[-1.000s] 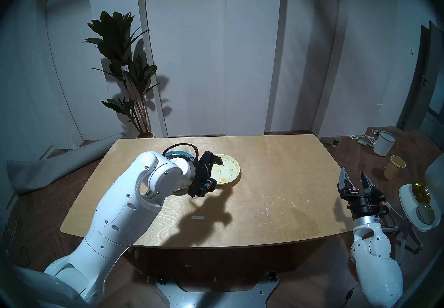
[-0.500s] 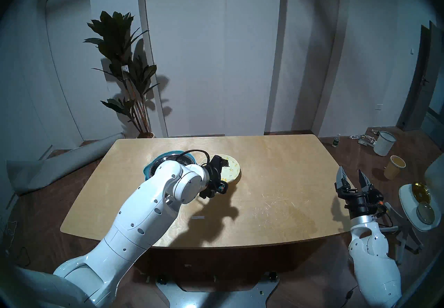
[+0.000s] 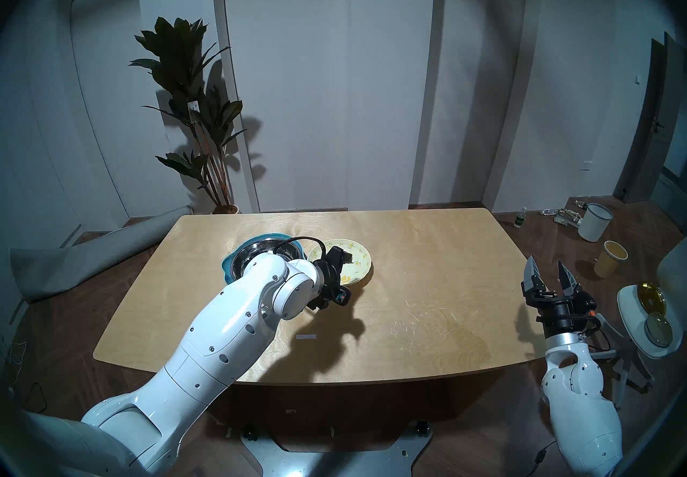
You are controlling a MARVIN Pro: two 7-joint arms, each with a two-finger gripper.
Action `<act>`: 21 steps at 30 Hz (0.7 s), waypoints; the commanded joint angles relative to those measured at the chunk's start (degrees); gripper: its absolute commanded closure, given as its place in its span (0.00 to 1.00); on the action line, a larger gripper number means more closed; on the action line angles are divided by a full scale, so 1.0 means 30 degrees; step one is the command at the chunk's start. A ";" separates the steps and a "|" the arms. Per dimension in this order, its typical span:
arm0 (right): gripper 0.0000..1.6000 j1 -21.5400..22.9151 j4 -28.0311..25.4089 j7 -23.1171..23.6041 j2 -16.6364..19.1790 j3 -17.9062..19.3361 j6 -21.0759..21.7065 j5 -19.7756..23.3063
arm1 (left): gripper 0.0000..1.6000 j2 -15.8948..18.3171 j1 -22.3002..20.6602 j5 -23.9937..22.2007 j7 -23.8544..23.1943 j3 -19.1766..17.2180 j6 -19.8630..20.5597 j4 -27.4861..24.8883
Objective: Stack the plates into one stack
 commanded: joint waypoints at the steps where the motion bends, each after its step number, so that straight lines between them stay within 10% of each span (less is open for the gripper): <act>1: 0.00 0.0305 0.0034 0.0156 0.0160 0.0065 -0.0075 0.0064 | 0.00 -0.0372 -0.0828 0.0453 0.0737 -0.0010 0.0110 0.0453; 21: 0.00 -0.0073 -0.0125 0.0457 0.0122 0.0366 -0.0154 0.0163 | 0.00 -0.0822 -0.1921 0.1837 0.2223 0.0556 -0.0221 0.3353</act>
